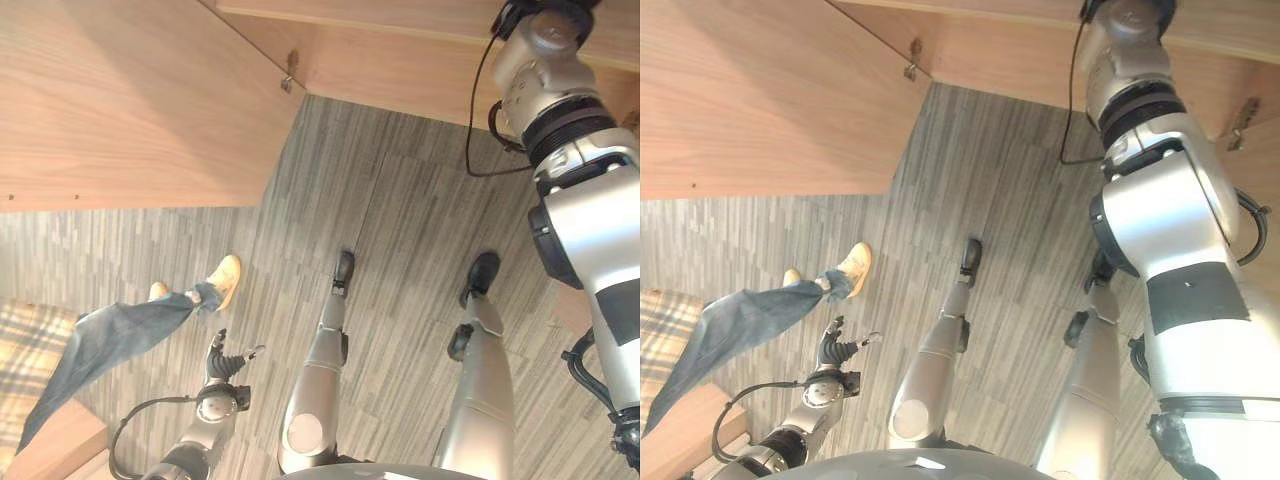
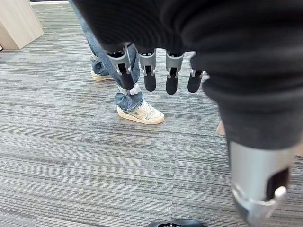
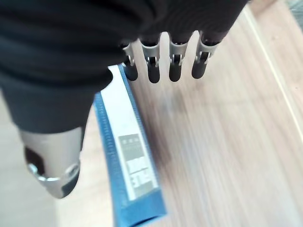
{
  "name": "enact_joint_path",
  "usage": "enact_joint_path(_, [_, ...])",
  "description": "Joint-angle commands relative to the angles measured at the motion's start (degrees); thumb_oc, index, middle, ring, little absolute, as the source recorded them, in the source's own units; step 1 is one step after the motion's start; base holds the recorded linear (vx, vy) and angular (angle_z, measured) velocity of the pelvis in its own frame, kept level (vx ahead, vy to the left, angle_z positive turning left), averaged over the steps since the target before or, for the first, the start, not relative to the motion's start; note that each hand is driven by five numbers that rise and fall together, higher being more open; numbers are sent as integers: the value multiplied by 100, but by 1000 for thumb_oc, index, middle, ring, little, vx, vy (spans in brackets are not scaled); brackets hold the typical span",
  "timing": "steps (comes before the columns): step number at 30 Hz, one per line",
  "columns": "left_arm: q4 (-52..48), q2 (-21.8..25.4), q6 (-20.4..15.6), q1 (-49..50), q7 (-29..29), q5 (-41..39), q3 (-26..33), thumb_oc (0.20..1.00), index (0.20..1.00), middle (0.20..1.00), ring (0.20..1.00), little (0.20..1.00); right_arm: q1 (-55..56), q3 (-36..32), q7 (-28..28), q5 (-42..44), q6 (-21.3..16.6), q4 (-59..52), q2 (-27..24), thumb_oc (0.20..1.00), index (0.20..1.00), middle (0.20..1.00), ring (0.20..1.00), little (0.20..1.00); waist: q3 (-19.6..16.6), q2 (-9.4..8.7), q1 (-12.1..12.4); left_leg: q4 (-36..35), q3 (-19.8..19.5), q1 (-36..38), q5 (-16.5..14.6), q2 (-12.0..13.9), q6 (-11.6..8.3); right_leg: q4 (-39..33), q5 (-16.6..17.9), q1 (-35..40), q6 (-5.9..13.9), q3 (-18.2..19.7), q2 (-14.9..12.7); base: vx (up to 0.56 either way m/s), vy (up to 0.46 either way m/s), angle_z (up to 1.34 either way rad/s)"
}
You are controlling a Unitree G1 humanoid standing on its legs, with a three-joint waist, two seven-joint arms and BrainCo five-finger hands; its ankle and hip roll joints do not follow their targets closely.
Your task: Put the empty folder in the office cabinet
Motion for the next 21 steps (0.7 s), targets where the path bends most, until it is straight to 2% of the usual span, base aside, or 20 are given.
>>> enact_joint_path(1, [359,556,71,-232,33,-38,53,1000,1000,1000,1000,1000,-8,446,456,-1104,125,-201,-212,1000,1000,1000,1000,1000,93,-65,211,-59,305,1486,-1003,105,-68,-294,-2,117,609,387,-93,-40,20,-6])
enact_joint_path(3, [370,642,50,-151,-67,-64,224,1000,1000,1000,1000,1000,-78,941,696,-1993,241,-438,-348,1000,1000,1000,1000,1000,140,-134,116,-33,310,1484,-1025,38,-56,-498,144,241,636,425,-144,-62,29,-3])
enact_joint_path(4, [342,680,25,-27,-191,-64,344,1000,1000,1000,1000,1000,-48,1237,907,-2513,239,-626,-612,1000,1000,1000,1000,1000,165,-183,54,-20,321,1517,-1123,9,-50,-592,196,324,664,446,-177,-57,49,0])
enact_joint_path(5, [664,680,194,-731,46,-6,240,1000,1000,1000,1000,1000,108,1245,796,-2655,198,-698,-519,1000,1000,1000,1000,1000,200,-260,-103,13,366,1524,-1155,-19,-50,-677,245,367,687,476,-168,-42,67,-1])
enact_joint_path(7, [560,801,104,-950,27,76,104,1000,1000,1000,1000,1000,-78,1324,752,-2761,401,-366,-389,1000,1000,1000,1000,1000,231,-282,-145,52,395,1511,-1210,-54,-45,-789,351,398,706,500,-192,-46,37,0])
enact_joint_path(10, [330,769,128,-944,-46,-112,104,1000,1000,1000,1000,1000,-381,1673,1105,-2741,555,28,-331,1000,1000,1000,1000,1000,246,-357,-188,113,410,1476,-1231,-52,-41,-888,388,461,712,506,-193,-36,-26,-7])
enact_joint_path(21, [-61,675,123,-638,-204,-176,213,1000,1000,1000,1000,1000,-256,1984,1190,-3356,434,-32,-849,1000,1000,1000,1000,1000,249,-384,-216,52,433,1565,-1156,-74,-15,-1059,454,614,720,516,-156,-6,0,-1])
